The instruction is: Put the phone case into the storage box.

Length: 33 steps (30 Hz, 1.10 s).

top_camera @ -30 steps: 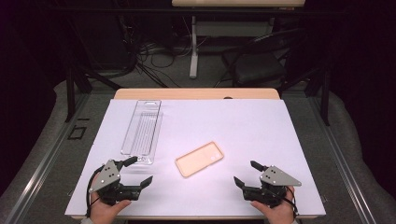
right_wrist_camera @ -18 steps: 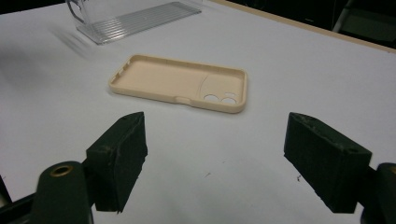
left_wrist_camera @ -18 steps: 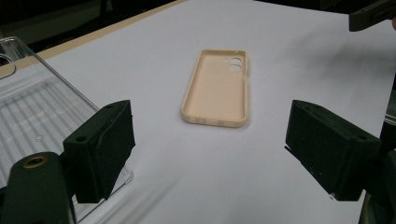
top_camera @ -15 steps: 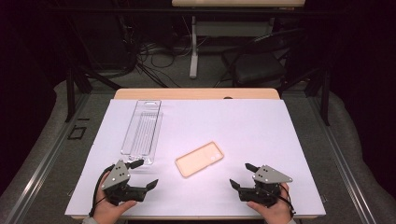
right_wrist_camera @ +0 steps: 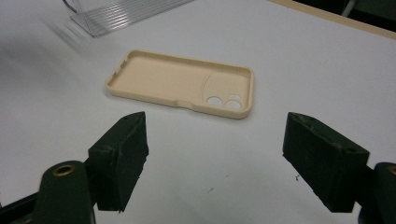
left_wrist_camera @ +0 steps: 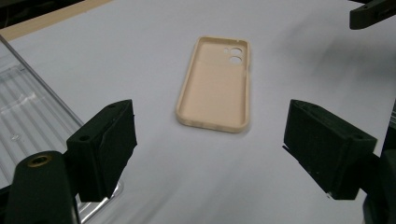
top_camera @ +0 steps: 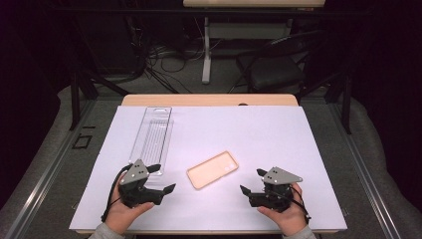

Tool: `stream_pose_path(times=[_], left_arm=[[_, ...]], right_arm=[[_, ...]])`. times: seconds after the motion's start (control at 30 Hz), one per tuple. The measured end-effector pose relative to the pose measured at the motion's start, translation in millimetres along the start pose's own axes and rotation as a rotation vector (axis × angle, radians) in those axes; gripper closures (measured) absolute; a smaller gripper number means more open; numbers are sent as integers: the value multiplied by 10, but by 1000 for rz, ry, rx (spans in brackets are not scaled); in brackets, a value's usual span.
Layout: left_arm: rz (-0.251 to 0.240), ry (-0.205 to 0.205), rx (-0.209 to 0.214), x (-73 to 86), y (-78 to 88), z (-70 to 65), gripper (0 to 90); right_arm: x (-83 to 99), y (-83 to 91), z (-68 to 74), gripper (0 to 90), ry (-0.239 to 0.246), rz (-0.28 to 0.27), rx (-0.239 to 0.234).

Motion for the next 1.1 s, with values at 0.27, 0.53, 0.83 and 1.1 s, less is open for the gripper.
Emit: stream_pose_path(times=[0.27,0.53,0.83,1.1], left_arm=[[34,33,-7,-168,-43,114,168],[35,68,-26,-352,25,264,168],[40,111,-45,-527,1,427,165],[43,163,-68,-585,-95,572,152]], right_arm=[[-184,-99,-24,218,-3,40,-12],[-341,-198,-62,218,-25,61,-31],[-484,-292,-174,200,-78,75,-26],[-621,-328,-256,164,-137,37,-38]])
Point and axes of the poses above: each handheld gripper's, and its own axes: y roughly backward along the jaws, x roughly out of its underside, z roughly to its left, the point moved 3 cm from there along -y, roughly forward along the jaws, and after that the axes turned 5 degrees about x, right-handed, at the moved point
